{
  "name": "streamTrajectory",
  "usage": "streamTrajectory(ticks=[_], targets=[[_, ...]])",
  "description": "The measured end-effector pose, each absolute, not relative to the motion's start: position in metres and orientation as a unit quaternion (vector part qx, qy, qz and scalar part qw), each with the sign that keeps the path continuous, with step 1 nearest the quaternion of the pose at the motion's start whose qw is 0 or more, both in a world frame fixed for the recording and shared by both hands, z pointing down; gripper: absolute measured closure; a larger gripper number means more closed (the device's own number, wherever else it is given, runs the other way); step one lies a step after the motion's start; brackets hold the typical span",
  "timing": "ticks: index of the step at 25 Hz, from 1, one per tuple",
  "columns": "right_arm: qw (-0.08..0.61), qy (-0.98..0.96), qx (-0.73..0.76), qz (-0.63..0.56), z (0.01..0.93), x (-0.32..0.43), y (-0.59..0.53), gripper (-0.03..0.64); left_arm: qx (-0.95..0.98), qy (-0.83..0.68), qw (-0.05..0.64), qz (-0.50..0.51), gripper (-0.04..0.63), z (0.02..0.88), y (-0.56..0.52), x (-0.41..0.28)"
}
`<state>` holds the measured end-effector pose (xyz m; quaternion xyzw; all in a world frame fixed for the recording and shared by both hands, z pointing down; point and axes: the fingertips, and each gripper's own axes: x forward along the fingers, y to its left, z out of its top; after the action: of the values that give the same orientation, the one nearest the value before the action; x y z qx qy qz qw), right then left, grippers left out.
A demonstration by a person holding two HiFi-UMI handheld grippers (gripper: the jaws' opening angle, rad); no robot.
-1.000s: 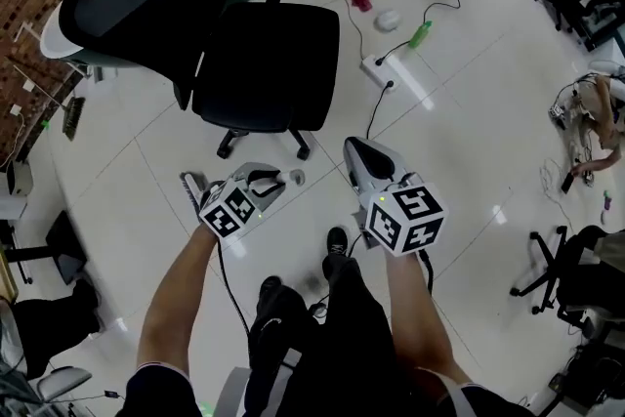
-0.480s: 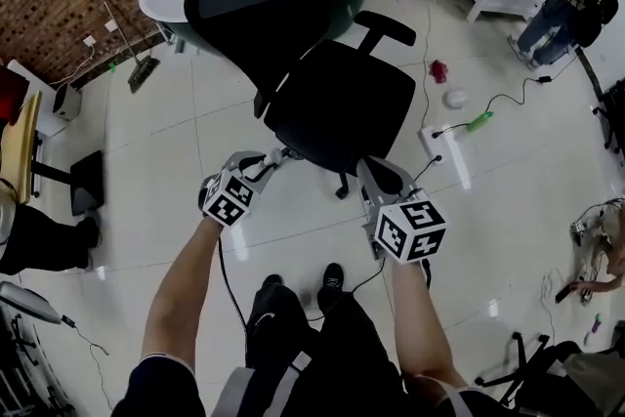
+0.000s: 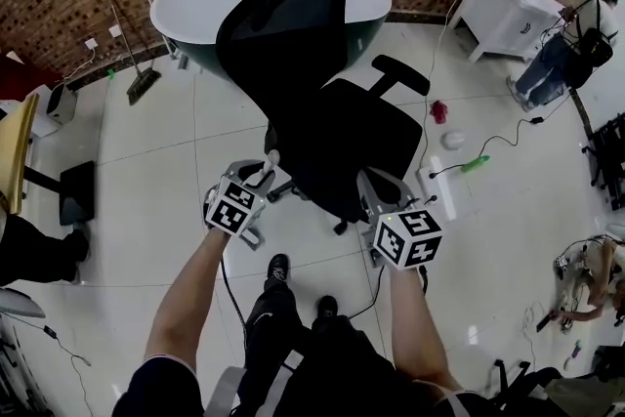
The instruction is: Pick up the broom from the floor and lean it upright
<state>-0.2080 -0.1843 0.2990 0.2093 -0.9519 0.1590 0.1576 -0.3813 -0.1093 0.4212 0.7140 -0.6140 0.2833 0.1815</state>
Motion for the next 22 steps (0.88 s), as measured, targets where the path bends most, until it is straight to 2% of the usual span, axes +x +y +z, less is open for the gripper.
streamTrajectory(ticks=[8, 22], targets=[[0.156, -0.94, 0.262, 0.15, 0.285, -0.251, -0.217, 0.611, 0.751, -0.571, 0.203, 0.261, 0.502, 0.426, -0.172, -0.399], [0.175, -0.892, 0.387, 0.151, 0.292, -0.213, -0.263, 0.611, 0.807, -0.505, 0.199, 0.232, 0.499, 0.449, -0.291, -0.364]])
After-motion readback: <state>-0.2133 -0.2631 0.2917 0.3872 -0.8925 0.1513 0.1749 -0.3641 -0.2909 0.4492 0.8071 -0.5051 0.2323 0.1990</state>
